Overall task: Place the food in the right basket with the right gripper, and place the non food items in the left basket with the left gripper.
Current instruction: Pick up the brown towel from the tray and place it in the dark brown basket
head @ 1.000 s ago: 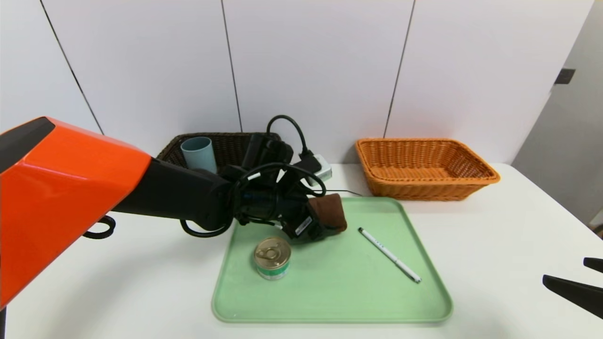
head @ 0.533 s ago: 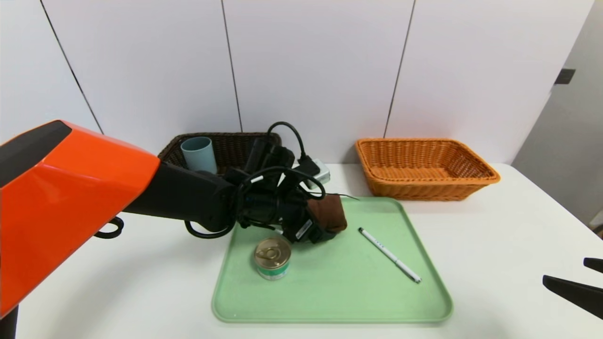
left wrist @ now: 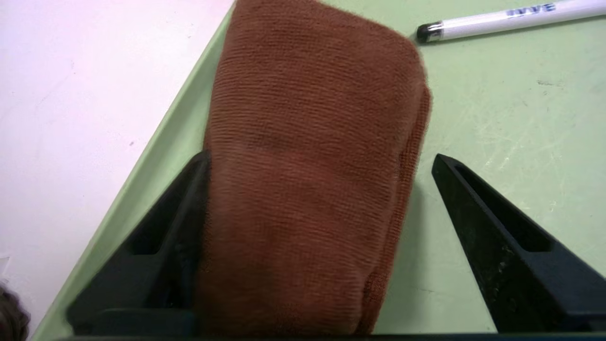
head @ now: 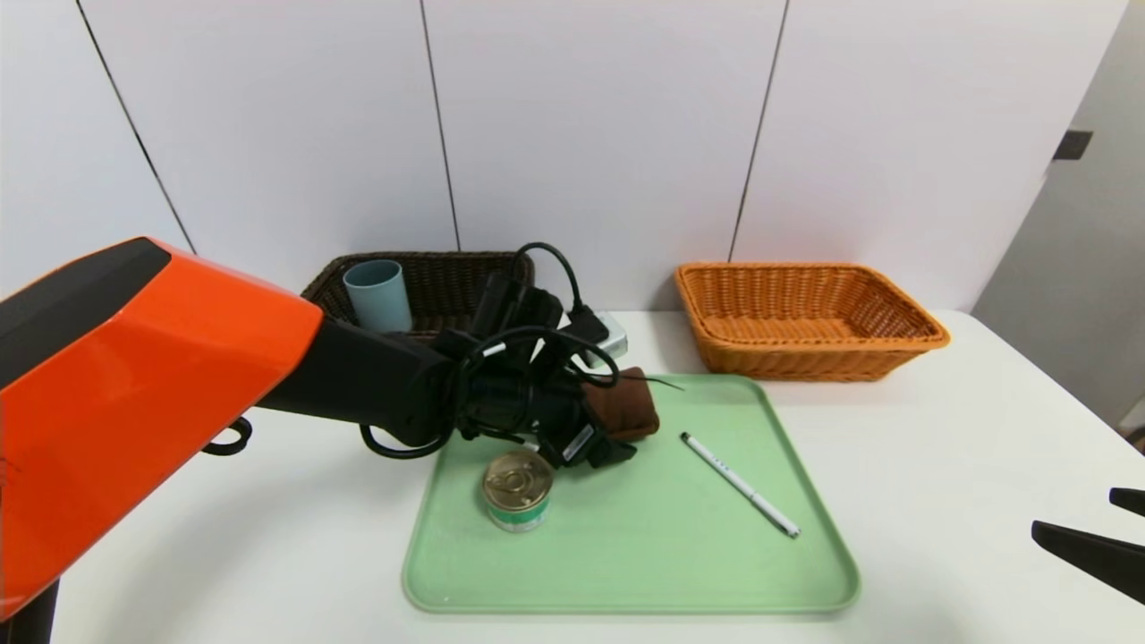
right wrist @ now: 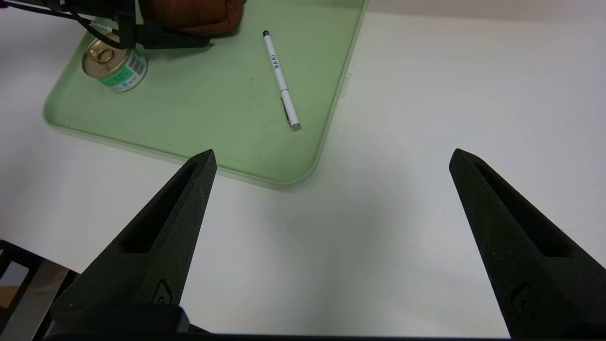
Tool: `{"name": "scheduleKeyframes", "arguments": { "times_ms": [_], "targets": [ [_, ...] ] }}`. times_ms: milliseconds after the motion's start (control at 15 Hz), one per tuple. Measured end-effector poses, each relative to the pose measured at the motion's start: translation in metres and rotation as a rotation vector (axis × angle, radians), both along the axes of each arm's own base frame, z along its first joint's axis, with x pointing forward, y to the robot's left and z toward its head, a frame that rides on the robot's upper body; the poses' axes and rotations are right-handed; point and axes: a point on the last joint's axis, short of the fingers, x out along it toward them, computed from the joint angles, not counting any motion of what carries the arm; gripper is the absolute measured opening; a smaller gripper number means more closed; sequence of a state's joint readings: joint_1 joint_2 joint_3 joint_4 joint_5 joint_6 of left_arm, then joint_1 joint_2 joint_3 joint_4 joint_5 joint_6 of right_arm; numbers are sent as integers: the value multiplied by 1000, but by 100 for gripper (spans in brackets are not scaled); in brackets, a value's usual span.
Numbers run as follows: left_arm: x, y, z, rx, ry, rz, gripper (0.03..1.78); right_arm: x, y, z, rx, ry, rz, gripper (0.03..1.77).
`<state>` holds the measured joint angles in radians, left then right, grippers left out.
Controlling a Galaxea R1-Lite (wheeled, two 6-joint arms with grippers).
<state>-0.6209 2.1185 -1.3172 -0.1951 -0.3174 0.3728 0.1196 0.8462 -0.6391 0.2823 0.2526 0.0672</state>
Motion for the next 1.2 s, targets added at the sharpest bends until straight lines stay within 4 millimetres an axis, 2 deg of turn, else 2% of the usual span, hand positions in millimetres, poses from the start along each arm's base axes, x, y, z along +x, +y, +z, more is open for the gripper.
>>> {"name": "scheduleKeyframes", "arguments": {
  "times_ms": [200, 400, 467, 533, 733, 1000, 1200],
  "targets": [
    [1, 0, 0, 2, -3, 3, 104, 0, 0, 1, 0, -4, 0, 170],
    [0, 0, 2, -2, -7, 3, 77, 0, 0, 1, 0, -5, 2, 170],
    [-1, 1, 6, -7, -13, 3, 57, -1, 0, 1, 1, -5, 2, 170],
    [-2, 2, 11, -14, -21, 3, 45, -1, 0, 1, 1, -5, 1, 170],
    [-10, 7, 42, -65, -73, 8, 45, -1, 0, 1, 2, -5, 2, 170],
    [-27, 19, 96, -159, -170, 22, 45, -1, 0, 1, 4, -11, 0, 170],
    [-24, 44, 127, -185, -249, 112, 45, -1, 0, 1, 5, -17, -1, 170]
  ]
}}
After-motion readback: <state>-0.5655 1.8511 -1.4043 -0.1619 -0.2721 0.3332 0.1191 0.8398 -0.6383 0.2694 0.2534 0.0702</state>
